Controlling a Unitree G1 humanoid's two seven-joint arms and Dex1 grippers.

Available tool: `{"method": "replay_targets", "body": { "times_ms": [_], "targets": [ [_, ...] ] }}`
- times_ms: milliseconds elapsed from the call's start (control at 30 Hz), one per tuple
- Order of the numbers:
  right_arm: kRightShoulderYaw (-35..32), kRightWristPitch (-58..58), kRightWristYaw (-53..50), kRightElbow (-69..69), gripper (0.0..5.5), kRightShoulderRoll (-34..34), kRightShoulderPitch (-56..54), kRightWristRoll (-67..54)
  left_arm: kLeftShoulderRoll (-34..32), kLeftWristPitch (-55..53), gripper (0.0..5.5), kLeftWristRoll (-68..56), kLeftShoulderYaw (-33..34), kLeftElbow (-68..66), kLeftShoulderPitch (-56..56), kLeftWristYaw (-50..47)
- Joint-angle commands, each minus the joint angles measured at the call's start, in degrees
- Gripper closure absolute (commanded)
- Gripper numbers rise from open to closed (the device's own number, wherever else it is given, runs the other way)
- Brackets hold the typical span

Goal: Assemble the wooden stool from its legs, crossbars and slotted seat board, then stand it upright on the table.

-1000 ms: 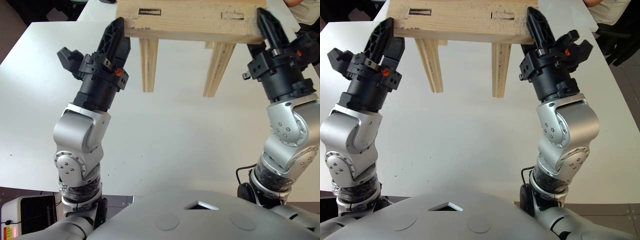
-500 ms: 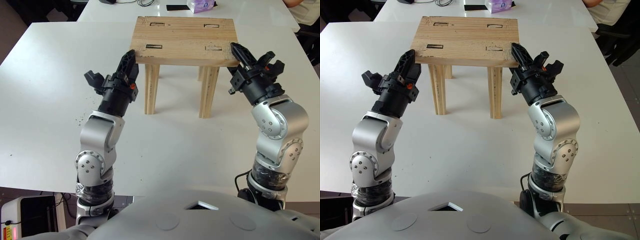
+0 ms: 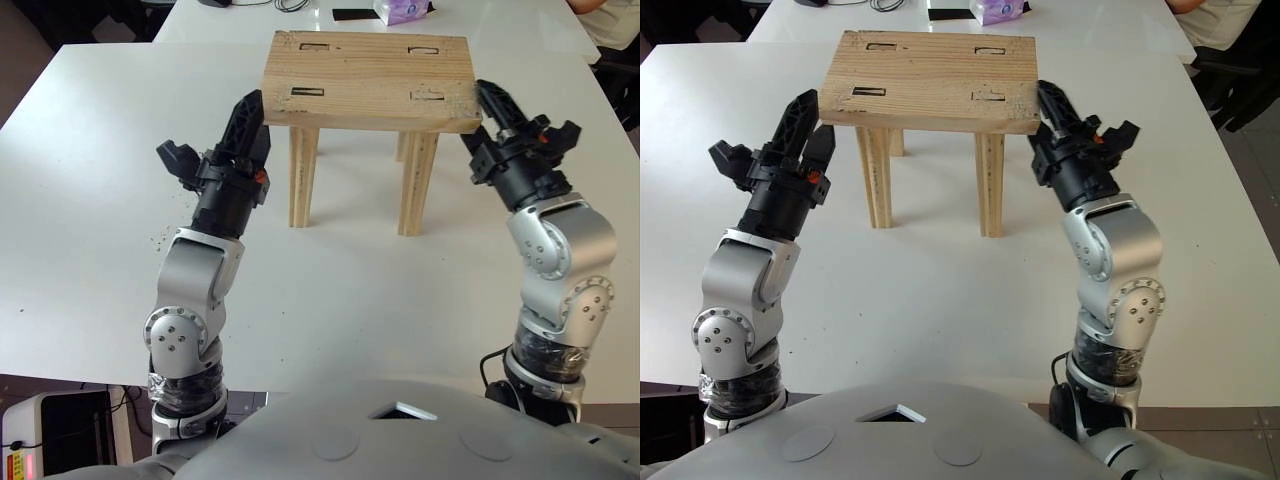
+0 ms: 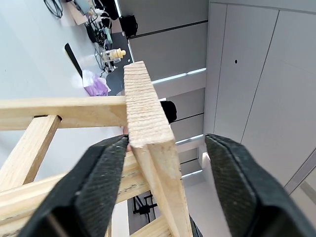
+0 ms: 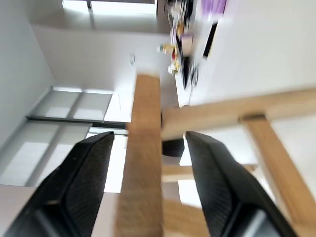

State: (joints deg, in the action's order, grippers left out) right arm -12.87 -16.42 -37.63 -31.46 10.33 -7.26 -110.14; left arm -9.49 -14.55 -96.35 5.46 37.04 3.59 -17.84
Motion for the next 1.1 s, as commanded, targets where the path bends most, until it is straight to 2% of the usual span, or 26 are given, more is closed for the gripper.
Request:
{"method": "replay_targets", "body": {
  "times_ms": [33,133,200,333,400,500,600,867,1067,1100],
  "targets": [
    [-3.5,-3.5,4.9,2.5,2.84,6.5,0.6,3.7,-5.2,-2.4,2.49,1.0,5.1,2.5,2.9,4.8],
    [-4.4,-6.2,10.8,6.2,2.84,12.1,1.2,13.4,-9.6,-4.9,2.49,3.6,8.0,0.9,5.0,8.8],
    [-3.1,-6.2,13.8,9.8,2.84,15.3,1.2,24.7,-13.1,-6.4,2.49,8.9,9.2,-0.6,5.6,13.2],
    [3.3,-1.7,17.6,17.1,2.84,18.0,-1.9,51.3,-17.6,-1.9,2.49,30.4,9.1,-10.0,1.6,19.0],
    [6.8,2.2,17.4,22.3,2.84,17.0,-5.0,63.0,-16.5,2.2,2.49,45.1,5.7,-19.4,-4.1,13.5],
    [7.1,7.5,17.2,32.2,2.84,11.6,-10.6,70.0,-14.2,6.9,2.49,66.8,0.6,-31.9,-10.5,1.3],
    [8.7,11.6,18.3,41.2,2.84,11.1,-14.7,77.7,-12.8,12.7,2.49,77.6,-0.9,-38.9,-12.5,-2.0],
    [10.3,20.1,21.0,52.9,2.84,4.1,-20.9,89.9,-9.3,23.1,2.49,85.5,3.0,-61.3,-27.4,-3.6],
    [11.2,24.2,21.8,57.0,2.84,-0.9,-23.9,98.0,-8.2,28.1,2.49,89.8,4.8,-68.6,-31.5,-3.4],
    [11.3,24.6,22.1,57.3,3.03,-1.3,-24.5,99.2,-8.2,28.4,2.45,90.0,5.3,-69.0,-31.8,-3.3]
  ]
}}
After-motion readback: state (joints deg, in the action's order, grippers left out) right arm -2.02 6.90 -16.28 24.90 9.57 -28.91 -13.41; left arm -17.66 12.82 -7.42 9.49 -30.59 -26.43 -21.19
